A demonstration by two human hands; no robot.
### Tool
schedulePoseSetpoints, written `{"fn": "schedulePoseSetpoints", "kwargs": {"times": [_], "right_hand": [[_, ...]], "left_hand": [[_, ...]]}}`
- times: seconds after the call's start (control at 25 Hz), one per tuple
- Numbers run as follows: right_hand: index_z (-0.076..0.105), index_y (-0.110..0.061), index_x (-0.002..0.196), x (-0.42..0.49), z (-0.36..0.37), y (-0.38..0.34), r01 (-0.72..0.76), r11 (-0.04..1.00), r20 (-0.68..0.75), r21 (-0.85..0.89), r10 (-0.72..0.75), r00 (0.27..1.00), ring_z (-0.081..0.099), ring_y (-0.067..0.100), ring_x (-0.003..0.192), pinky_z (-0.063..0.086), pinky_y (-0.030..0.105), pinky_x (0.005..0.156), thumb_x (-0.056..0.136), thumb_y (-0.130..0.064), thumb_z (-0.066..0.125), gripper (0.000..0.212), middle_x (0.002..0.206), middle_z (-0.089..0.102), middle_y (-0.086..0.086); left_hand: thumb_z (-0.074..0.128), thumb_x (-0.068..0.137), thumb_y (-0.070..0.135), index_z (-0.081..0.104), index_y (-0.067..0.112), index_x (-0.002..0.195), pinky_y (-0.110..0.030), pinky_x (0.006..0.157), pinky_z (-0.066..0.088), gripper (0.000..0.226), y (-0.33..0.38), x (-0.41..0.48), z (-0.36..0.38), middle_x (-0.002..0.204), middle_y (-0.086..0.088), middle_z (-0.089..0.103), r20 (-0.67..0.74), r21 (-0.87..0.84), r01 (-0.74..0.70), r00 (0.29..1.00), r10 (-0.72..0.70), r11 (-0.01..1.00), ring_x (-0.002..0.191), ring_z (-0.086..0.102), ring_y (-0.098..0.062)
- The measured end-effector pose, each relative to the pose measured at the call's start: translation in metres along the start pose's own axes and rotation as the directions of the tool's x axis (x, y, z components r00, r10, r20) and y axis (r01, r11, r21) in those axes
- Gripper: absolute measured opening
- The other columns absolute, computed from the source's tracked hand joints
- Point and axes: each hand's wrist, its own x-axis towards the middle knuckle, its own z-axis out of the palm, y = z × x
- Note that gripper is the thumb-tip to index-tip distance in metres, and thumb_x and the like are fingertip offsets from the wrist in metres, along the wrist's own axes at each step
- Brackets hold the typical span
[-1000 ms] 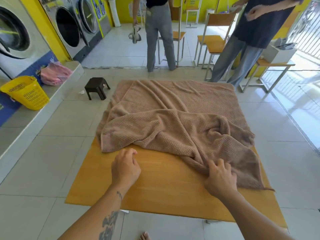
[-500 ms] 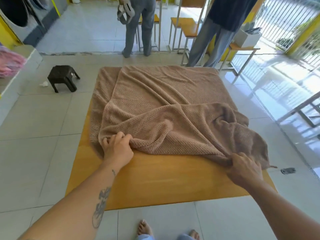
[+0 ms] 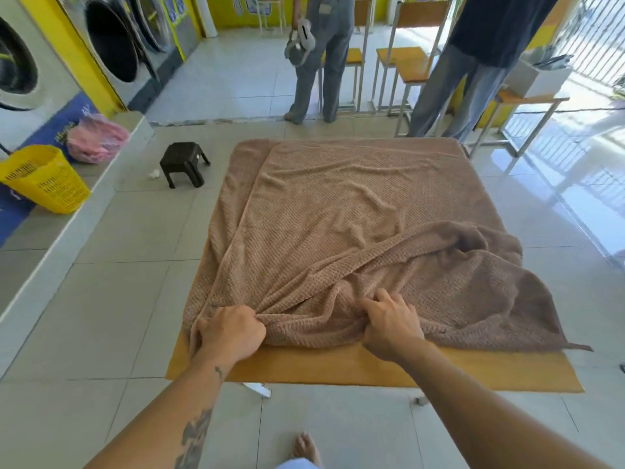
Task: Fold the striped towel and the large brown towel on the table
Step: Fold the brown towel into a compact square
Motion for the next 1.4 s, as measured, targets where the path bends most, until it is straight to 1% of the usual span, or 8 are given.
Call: {"fn": "schedulePoseSetpoints", "kwargs": {"times": [0.12, 0.24, 0.48, 0.68, 0.92, 1.12, 1.28, 1.4], "right_hand": [[0.054, -0.023, 0.092, 0.0, -0.023, -0.008, 0.037, 0.99, 0.068, 0.133, -0.046, 0.997, 0.057, 0.028, 0.1, 0.043, 0.038, 0.077, 0.076, -0.026, 0.053, 0.017, 0.102, 0.057, 0.0], [0.054, -0.024, 0.123, 0.018, -0.04, -0.031, 0.087, 0.957, -0.066, 0.276, -0.071, 0.995, 0.056, 0.026, 0.112, 0.048, 0.038, 0.081, 0.083, -0.022, 0.05, 0.041, 0.123, 0.058, 0.0], [0.055, -0.028, 0.121, 0.07, -0.03, -0.084, 0.141, 0.979, -0.07, -0.147, -0.153, 0.986, 0.038, 0.031, 0.119, 0.038, 0.045, 0.1, 0.082, -0.025, 0.057, 0.04, 0.124, 0.043, 0.007], [0.057, -0.021, 0.093, 0.116, -0.057, -0.108, 0.125, 0.991, -0.308, 0.039, -0.107, 0.946, 0.057, 0.031, 0.099, 0.04, 0.046, 0.089, 0.085, -0.017, 0.047, 0.013, 0.101, 0.06, 0.003], [0.057, -0.018, 0.104, 0.152, -0.081, -0.126, 0.082, 0.958, -0.523, 0.274, 0.077, 0.849, 0.054, 0.03, 0.099, 0.042, 0.045, 0.088, 0.089, -0.019, 0.047, 0.018, 0.103, 0.059, 0.005], [0.051, -0.023, 0.121, 0.137, -0.081, -0.122, -0.05, 0.981, -0.46, 0.186, 0.132, 0.878, 0.047, 0.025, 0.113, 0.035, 0.044, 0.101, 0.081, -0.02, 0.056, 0.041, 0.121, 0.051, 0.003], [0.058, -0.025, 0.087, 0.086, -0.038, -0.101, 0.031, 0.973, -0.333, 0.227, 0.047, 0.942, 0.053, 0.023, 0.094, 0.04, 0.036, 0.084, 0.08, -0.021, 0.049, 0.013, 0.094, 0.055, -0.003], [0.058, -0.026, 0.103, 0.054, -0.004, -0.092, 0.103, 0.983, -0.177, 0.154, -0.075, 0.981, 0.046, 0.023, 0.101, 0.043, 0.037, 0.085, 0.081, -0.035, 0.05, 0.025, 0.104, 0.05, -0.003]], "left_hand": [[0.035, 0.088, 0.031, 0.06, 0.022, 0.082, -0.046, 0.094, 0.041, 0.027, -0.006, -0.007, -0.008, 0.097, 0.003, 0.063, -0.113, -0.14, 0.012, 0.993, -0.028, 0.99, 0.088, 0.051, -0.021], [0.042, 0.087, 0.029, 0.059, 0.026, 0.083, -0.043, 0.089, 0.041, 0.018, -0.014, 0.008, -0.013, 0.094, 0.007, 0.058, -0.292, -0.278, -0.111, 0.956, 0.026, 0.954, 0.09, 0.054, -0.021], [0.061, 0.084, 0.051, 0.053, 0.043, 0.099, -0.043, 0.103, 0.029, 0.019, -0.038, 0.049, 0.005, 0.107, 0.011, 0.035, -0.023, -0.033, -0.345, 0.939, 0.345, 0.938, 0.113, 0.034, -0.015], [0.056, 0.091, 0.023, 0.054, 0.026, 0.085, -0.041, 0.078, 0.047, 0.007, -0.054, 0.087, -0.029, 0.088, 0.007, 0.056, -0.367, -0.231, -0.459, 0.858, 0.36, 0.858, 0.085, 0.056, -0.021], [0.054, 0.093, 0.016, 0.056, 0.018, 0.093, -0.038, 0.073, 0.043, 0.003, -0.04, 0.155, -0.096, 0.089, 0.003, 0.051, -0.654, -0.149, -0.52, 0.69, 0.311, 0.841, 0.084, 0.054, -0.027], [0.051, 0.094, 0.035, 0.052, 0.022, 0.104, -0.045, 0.088, 0.041, 0.017, -0.035, 0.171, -0.107, 0.107, -0.007, 0.053, -0.586, -0.234, -0.385, 0.789, 0.187, 0.892, 0.101, 0.051, -0.031], [0.046, 0.088, 0.052, 0.041, 0.026, 0.121, -0.05, 0.096, 0.04, 0.042, -0.056, 0.133, -0.06, 0.125, -0.012, 0.048, -0.184, -0.282, -0.02, 0.982, -0.033, 0.959, 0.114, 0.046, -0.034], [0.051, 0.084, 0.061, 0.023, 0.035, 0.143, -0.051, 0.103, 0.036, 0.071, -0.063, 0.101, -0.029, 0.138, -0.012, 0.031, -0.039, -0.19, -0.001, 0.999, -0.007, 0.982, 0.126, 0.035, -0.037]]}}
